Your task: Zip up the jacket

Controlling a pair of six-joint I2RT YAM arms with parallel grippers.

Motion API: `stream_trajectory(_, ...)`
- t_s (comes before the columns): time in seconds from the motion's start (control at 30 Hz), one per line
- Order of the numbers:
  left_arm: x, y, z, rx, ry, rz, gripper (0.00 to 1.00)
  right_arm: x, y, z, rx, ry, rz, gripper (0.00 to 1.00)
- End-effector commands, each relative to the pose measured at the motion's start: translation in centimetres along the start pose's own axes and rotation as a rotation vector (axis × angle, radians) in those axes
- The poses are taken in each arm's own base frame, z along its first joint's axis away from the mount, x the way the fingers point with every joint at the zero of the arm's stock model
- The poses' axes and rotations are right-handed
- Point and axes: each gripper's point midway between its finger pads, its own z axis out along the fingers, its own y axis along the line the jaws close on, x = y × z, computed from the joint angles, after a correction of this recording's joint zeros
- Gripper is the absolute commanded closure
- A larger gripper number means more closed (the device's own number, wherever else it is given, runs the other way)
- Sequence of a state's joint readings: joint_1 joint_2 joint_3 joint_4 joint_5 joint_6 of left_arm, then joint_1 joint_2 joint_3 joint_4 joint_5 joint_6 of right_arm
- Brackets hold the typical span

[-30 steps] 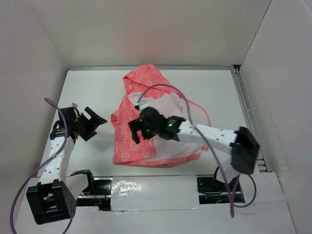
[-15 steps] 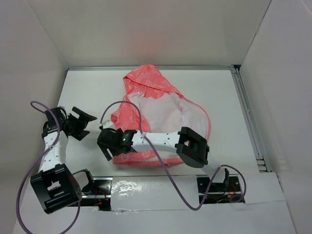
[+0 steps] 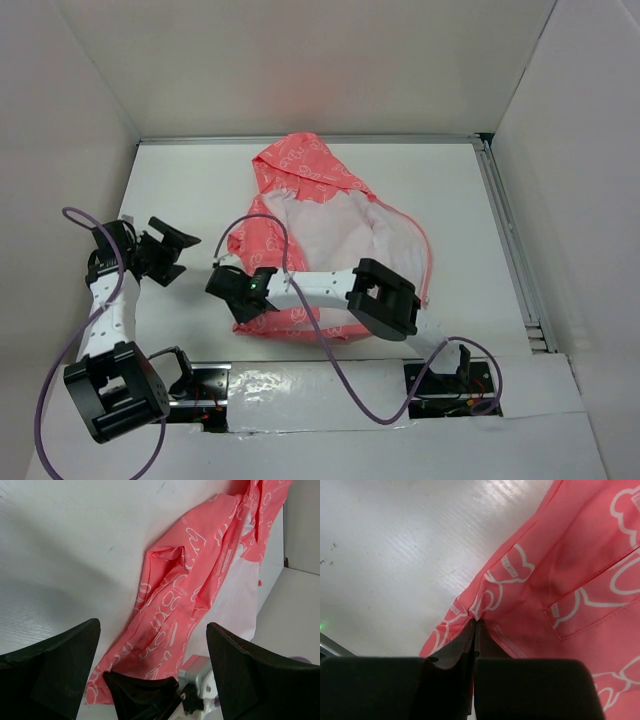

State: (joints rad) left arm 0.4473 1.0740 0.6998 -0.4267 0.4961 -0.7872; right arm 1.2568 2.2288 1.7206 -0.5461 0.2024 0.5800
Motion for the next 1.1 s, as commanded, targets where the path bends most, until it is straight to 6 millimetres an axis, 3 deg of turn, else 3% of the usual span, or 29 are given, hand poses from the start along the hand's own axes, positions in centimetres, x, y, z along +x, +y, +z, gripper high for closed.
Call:
stream_trajectory(0.0, 0.5, -1.3, -0.4, 0.074, 0.006, 0.06, 0.01, -1.5, -2.9, -1.6, 0.014, -0.02, 0.067, 1.0)
stream_trajectory(0.03, 0.7, -1.6, -0.3, 0.089, 0.014, 0.072, 0.01, -2.3, -3.8, -4.5, -0.018, -0.068, 0.084, 1.0)
stream_trajectory(0.07, 1.4, -2.1, -0.2, 0.112, 0.041, 0.091, 0.01, -4.6, -3.4, -6.4, -0.093, -0.151, 0.111, 1.0)
stream_trajectory(0.1, 2.5, -2.5, 0.2, 0.125, 0.077, 0.131, 0.01, -7.3, -4.6, -10.3, -0.145, -0.245, 0.151, 1.0)
stream_trajectory(0.17, 3.7, -3.5, 0.5, 0.141, 0.119, 0.176, 0.01, -8.3, -6.6, -12.5, -0.207, -0.311, 0.189, 1.0)
stream_trajectory(0.2, 5.2, -3.8, 0.9, 0.141, 0.17, 0.205, 0.01, -10.1, -8.4, -15.7, -0.26, -0.378, 0.211, 1.0)
stream_trajectory(0.27, 6.7, -4.2, 1.2, 0.134, 0.212, 0.233, 0.01, -10.2, -10.7, -17.3, -0.282, -0.403, 0.24, 1.0)
stream_trajectory(0.3, 8.1, -4.6, 1.4, 0.142, 0.253, 0.265, 0.01, -10.7, -11.2, -19.5, -0.319, -0.443, 0.233, 1.0)
stream_trajectory(0.33, 8.9, -4.6, 1.5, 0.14, 0.271, 0.277, 0.01, -10.8, -13.3, -19.8, -0.304, -0.455, 0.261, 1.0)
stream_trajectory(0.4, 11.0, -4.9, 1.7, 0.135, 0.318, 0.322, 0.01, -11.1, -14.4, -22.1, -0.346, -0.501, 0.261, 1.0)
stream_trajectory(0.43, 12.1, -5.1, 1.7, 0.136, 0.344, 0.343, 0.01, -11.2, -16.2, -22.4, -0.319, -0.513, 0.29, 1.0)
stream_trajectory(0.57, 16.9, -4.8, 1.8, 0.108, 0.454, 0.44, 0.01, -11.5, -19.4, -23.9, -0.265, -0.559, 0.333, 1.0)
stream_trajectory(0.8, 22.9, 1.0, 2.4, -0.206, 0.596, 0.482, 0.01, -11.4, -20.5, -24.2, -0.298, -0.56, 0.332, 1.0)
stream_trajectory(1.07, 26.0, 2.6, 4.0, -0.393, 0.617, 0.528, 0.01, -11.6, -20.8, -24.9, -0.327, -0.575, 0.322, 1.0)
